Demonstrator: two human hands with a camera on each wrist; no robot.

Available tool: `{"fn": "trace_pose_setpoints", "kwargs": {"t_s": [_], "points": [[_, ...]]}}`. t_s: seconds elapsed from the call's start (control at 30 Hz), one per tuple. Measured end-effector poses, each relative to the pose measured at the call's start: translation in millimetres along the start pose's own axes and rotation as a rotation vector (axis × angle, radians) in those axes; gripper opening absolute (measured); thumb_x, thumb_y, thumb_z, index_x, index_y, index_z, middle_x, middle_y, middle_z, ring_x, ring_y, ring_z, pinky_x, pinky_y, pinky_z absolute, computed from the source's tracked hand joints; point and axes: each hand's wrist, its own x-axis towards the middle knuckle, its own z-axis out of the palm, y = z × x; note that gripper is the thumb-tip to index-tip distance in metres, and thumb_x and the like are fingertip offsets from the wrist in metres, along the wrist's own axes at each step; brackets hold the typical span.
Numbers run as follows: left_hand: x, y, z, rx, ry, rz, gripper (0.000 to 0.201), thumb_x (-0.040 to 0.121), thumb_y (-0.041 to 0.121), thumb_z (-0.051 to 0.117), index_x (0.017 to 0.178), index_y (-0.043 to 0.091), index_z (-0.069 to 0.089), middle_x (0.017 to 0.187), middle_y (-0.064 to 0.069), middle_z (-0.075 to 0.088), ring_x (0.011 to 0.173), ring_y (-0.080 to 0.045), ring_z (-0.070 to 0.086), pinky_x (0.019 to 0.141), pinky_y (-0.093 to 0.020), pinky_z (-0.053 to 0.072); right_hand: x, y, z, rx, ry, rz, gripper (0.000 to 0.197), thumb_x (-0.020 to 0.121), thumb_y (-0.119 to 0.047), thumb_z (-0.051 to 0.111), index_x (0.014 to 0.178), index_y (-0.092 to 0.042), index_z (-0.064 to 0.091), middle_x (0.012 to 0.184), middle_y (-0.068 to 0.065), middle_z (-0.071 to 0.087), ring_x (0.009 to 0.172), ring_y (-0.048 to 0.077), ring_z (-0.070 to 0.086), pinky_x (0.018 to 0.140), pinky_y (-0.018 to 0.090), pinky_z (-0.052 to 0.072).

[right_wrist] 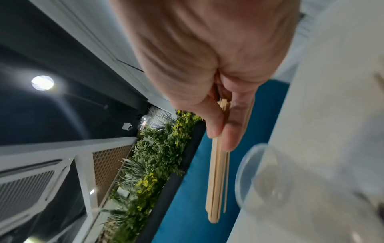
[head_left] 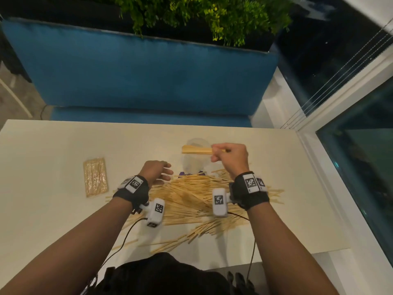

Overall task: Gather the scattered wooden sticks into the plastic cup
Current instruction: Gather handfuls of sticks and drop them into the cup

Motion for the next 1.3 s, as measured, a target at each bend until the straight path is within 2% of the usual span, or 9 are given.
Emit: {"fn": "trace_pose_setpoints", "kwargs": {"t_s": [0.13, 0.23, 0.3, 0.4, 0.63, 0.83, 1.03, 1.13, 1.3], "points": [[20, 25, 22, 0.345, 0.036, 0.177, 0.038, 0.092, 0.029, 0.071, 0.123, 0.01, 0.061, 0.11, -0.008, 0.071, 0.093, -0.024, 0.068, 0.075, -0.037, 0.058, 31, -4, -10, -0.171, 0.125, -0.043, 0.008, 0.093, -0.011, 0.074, 0.096, -0.01, 0.081, 0.08, 0.01, 0.076, 0.06, 0.013, 0.07, 0.054, -0.002, 0.041], [35, 33, 39, 0.557, 0.027, 0.265, 0.09, 0.075, 0.039, 0.088, 0.147, 0.015, 0.041, 0.142, -0.009, 0.055, 0.127, -0.028, 0.056, 0.105, -0.043, 0.049, 49, 2, 12, -0.278, 0.097, -0.058, 0.014, 0.093, -0.007, 0.071, 0.086, -0.012, 0.081, 0.089, 0.009, 0.076, 0.076, 0.025, 0.073, 0.076, 0.024, 0.062], [40, 36, 49, 0.62, -0.009, 0.336, 0.118, 0.064, 0.042, 0.095, 0.157, 0.014, 0.027, 0.157, -0.008, 0.04, 0.14, -0.028, 0.045, 0.113, -0.044, 0.042, 57, 5, 31, -0.339, 0.039, -0.069, 0.015, 0.095, -0.006, 0.068, 0.09, -0.009, 0.082, 0.094, 0.007, 0.076, 0.087, 0.025, 0.072, 0.091, 0.029, 0.058], [44, 35, 59, 0.629, -0.059, 0.468, 0.118, 0.061, 0.036, 0.097, 0.155, 0.014, 0.03, 0.147, 0.002, 0.048, 0.132, -0.024, 0.051, 0.101, -0.036, 0.046, 65, 9, 56, -0.438, -0.017, -0.1, 0.016, 0.096, -0.005, 0.067, 0.101, -0.006, 0.081, 0.106, 0.01, 0.075, 0.094, 0.023, 0.072, 0.083, 0.017, 0.048], [56, 23, 61, 0.514, -0.007, 0.582, 0.093, 0.061, 0.041, 0.096, 0.14, 0.019, 0.051, 0.134, 0.0, 0.063, 0.109, -0.011, 0.057, 0.09, -0.028, 0.044, 78, 19, 91, -0.746, -0.153, -0.105, 0.025, 0.097, -0.01, 0.058, 0.116, -0.004, 0.073, 0.118, 0.018, 0.064, 0.097, 0.035, 0.067, 0.083, 0.038, 0.058], [62, 20, 57, 0.481, 0.01, 0.594, 0.093, 0.059, 0.048, 0.095, 0.137, 0.022, 0.053, 0.127, 0.004, 0.066, 0.108, -0.012, 0.061, 0.091, -0.031, 0.05, 82, 19, 93, -0.993, -0.284, -0.239, 0.028, 0.096, -0.012, 0.065, 0.123, -0.007, 0.07, 0.121, 0.017, 0.062, 0.103, 0.034, 0.068, 0.089, 0.037, 0.056], [59, 20, 57, 0.471, -0.027, 0.572, 0.1, 0.052, 0.058, 0.092, 0.137, 0.025, 0.05, 0.123, 0.003, 0.066, 0.095, -0.02, 0.069, 0.077, -0.046, 0.062, 81, 9, 87, -1.289, -0.394, -0.524, 0.037, 0.1, -0.022, 0.062, 0.135, -0.01, 0.061, 0.128, 0.011, 0.064, 0.119, 0.028, 0.061, 0.098, 0.036, 0.048], [58, 21, 57, 0.497, -0.014, 0.587, 0.095, 0.057, 0.055, 0.093, 0.137, 0.022, 0.051, 0.124, 0.006, 0.065, 0.1, -0.016, 0.065, 0.085, -0.038, 0.056, 81, 4, 82, -1.467, -0.392, -0.719, 0.036, 0.096, -0.036, 0.066, 0.127, -0.018, 0.064, 0.125, 0.005, 0.066, 0.126, 0.024, 0.049, 0.105, 0.039, 0.036], [58, 19, 57, 0.531, 0.007, 0.597, 0.091, 0.062, 0.048, 0.094, 0.139, 0.023, 0.052, 0.131, 0.004, 0.065, 0.111, -0.013, 0.06, 0.093, -0.032, 0.049, 80, 3, 77, -1.531, -0.365, -0.691, 0.026, 0.097, -0.033, 0.064, 0.12, -0.021, 0.067, 0.118, 0.005, 0.07, 0.12, 0.025, 0.051, 0.1, 0.04, 0.036]]}}
